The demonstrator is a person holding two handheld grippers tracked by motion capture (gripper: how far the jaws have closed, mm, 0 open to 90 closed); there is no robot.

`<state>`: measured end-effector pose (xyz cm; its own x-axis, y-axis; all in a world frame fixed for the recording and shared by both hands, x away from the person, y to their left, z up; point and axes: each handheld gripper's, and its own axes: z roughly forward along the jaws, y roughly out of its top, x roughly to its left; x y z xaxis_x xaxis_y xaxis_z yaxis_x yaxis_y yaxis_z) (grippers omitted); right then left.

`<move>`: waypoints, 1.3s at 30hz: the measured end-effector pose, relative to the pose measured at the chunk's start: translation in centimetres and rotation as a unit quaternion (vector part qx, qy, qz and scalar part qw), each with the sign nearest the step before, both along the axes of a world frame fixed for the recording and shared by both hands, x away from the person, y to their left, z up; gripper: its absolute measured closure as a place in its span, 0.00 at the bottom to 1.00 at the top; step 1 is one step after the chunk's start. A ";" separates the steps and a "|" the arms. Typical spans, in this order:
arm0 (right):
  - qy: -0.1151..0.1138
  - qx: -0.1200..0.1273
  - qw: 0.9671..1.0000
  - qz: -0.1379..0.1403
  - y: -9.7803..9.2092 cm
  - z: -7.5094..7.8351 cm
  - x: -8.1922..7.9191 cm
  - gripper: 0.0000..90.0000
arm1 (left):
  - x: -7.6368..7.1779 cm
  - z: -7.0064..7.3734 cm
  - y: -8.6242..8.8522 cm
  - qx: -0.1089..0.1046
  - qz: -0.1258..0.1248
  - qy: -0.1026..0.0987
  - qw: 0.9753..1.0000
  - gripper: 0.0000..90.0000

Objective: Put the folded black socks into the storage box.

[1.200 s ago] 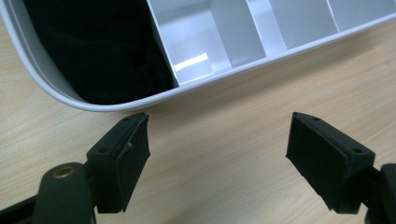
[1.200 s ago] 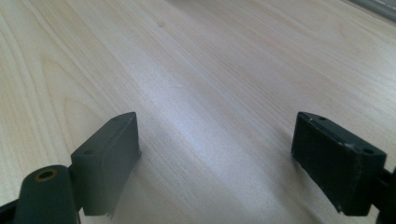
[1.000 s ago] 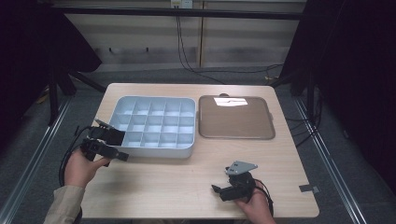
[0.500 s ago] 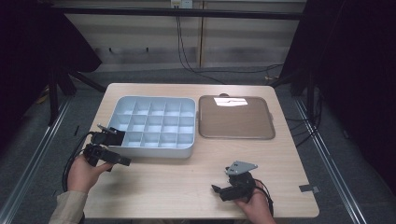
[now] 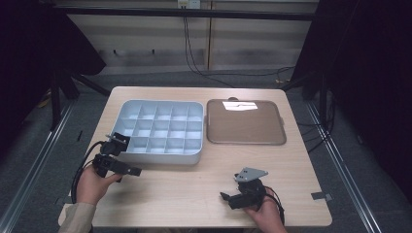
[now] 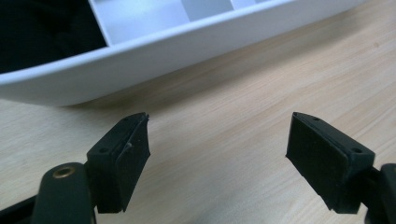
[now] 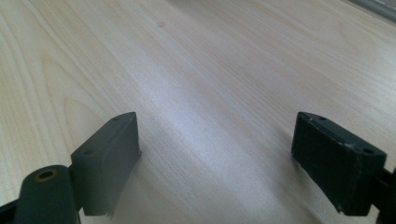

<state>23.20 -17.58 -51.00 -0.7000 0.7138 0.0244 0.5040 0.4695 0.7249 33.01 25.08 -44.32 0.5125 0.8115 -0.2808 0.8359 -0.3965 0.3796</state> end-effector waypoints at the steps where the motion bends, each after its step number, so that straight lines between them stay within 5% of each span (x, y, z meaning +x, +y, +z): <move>1: 0.000 0.000 1.000 0.000 0.0 0.0 0.0 0.16 | -0.1 -0.2 -0.2 0.003 -0.003 0.000 1.000 0.23; 26: 0.000 0.000 1.000 0.000 0.0 0.0 0.0 0.16 | -1.0 -3.4 -0.7 -0.004 -0.034 -0.016 0.999 0.21; 39: 0.001 0.000 1.000 0.002 0.0 0.0 0.0 0.16 | -1.8 -3.9 -1.4 0.013 -0.051 -0.066 0.996 0.17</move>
